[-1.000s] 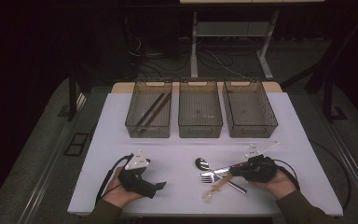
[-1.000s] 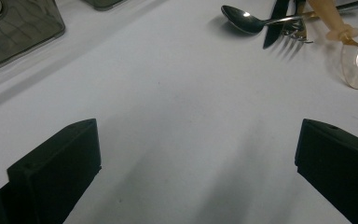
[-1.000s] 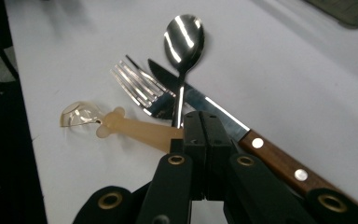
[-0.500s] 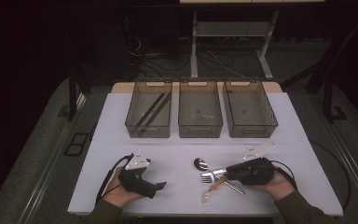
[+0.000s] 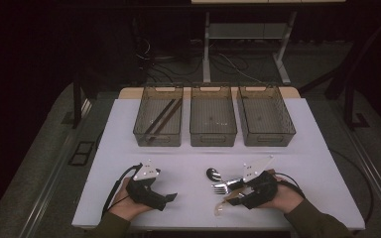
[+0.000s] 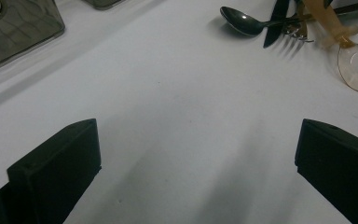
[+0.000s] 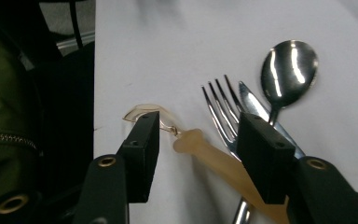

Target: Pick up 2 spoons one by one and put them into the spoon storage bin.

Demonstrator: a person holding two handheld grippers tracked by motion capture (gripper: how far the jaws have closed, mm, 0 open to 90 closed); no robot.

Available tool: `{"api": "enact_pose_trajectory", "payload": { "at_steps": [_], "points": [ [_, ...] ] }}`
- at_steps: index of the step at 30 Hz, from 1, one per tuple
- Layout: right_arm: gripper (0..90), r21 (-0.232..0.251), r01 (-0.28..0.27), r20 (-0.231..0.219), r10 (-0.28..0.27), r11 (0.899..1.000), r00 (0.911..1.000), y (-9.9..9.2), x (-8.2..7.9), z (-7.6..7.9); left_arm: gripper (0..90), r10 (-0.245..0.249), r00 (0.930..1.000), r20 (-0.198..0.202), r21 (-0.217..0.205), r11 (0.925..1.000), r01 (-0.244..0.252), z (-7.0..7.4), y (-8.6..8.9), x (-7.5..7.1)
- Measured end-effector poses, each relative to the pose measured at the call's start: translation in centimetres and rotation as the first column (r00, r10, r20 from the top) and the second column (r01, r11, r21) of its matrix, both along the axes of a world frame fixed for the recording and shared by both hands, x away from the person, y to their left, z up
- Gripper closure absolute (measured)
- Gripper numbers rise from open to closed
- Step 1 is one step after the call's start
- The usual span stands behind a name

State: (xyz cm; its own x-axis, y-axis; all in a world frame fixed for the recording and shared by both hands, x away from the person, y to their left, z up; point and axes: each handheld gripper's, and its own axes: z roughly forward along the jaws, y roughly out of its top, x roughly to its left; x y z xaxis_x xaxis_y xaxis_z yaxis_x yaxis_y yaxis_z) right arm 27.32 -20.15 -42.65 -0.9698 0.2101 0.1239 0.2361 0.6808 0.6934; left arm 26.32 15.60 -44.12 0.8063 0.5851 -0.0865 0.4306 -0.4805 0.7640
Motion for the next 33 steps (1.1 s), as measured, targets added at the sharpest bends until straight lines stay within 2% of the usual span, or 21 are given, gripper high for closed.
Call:
{"api": "enact_pose_trajectory", "payload": {
  "at_steps": [7, 14, 20, 27, 28, 31, 33],
  "points": [
    [47.6, -0.031, -0.07, 0.003, 0.07, 0.997, 0.9976, 0.9, 0.1, -0.6, 0.0, 0.001, 1.0, 0.0, -0.001, 1.0, -0.001, 0.0, 0.0, 0.0],
    [47.5, -0.055, -0.098, 0.011, 0.098, 0.994, 0.9951, 1.3, 0.4, -1.2, 0.0, 0.001, 1.0, -0.001, -0.001, 1.0, -0.001, 0.0, 0.0, 0.0],
    [47.6, -0.05, -0.139, 0.03, 0.141, 0.989, 0.9896, 1.4, 0.6, -1.5, 0.0, 0.0, 1.0, -0.002, 0.002, 1.0, 0.0, 0.0, 0.0, 0.0],
    [46.5, -0.051, -0.172, 0.023, 0.173, 0.984, 0.9846, 1.4, 0.5, -1.6, 0.0, 0.002, 1.0, -0.002, -0.001, 1.0, -0.002, -0.1, -0.1, 0.0],
    [46.3, -0.053, -0.187, 0.029, 0.188, 0.981, 0.9817, 1.4, 0.5, -1.7, 0.0, 0.002, 1.0, -0.002, -0.002, 1.0, -0.002, -0.1, -0.1, 0.0],
    [46.7, -0.084, -0.202, 0.041, 0.206, 0.976, 0.9776, 1.7, 0.3, -1.8, 0.0, 0.001, 1.0, -0.003, 0.001, 1.0, -0.001, 0.0, 0.0, 0.0],
    [48.3, -0.089, -0.205, 0.041, 0.209, 0.975, 0.9771, 1.7, 0.3, -1.8, 0.0, 0.002, 1.0, -0.003, 0.0, 1.0, -0.002, 0.0, 0.0, 0.0]
  ]
}}
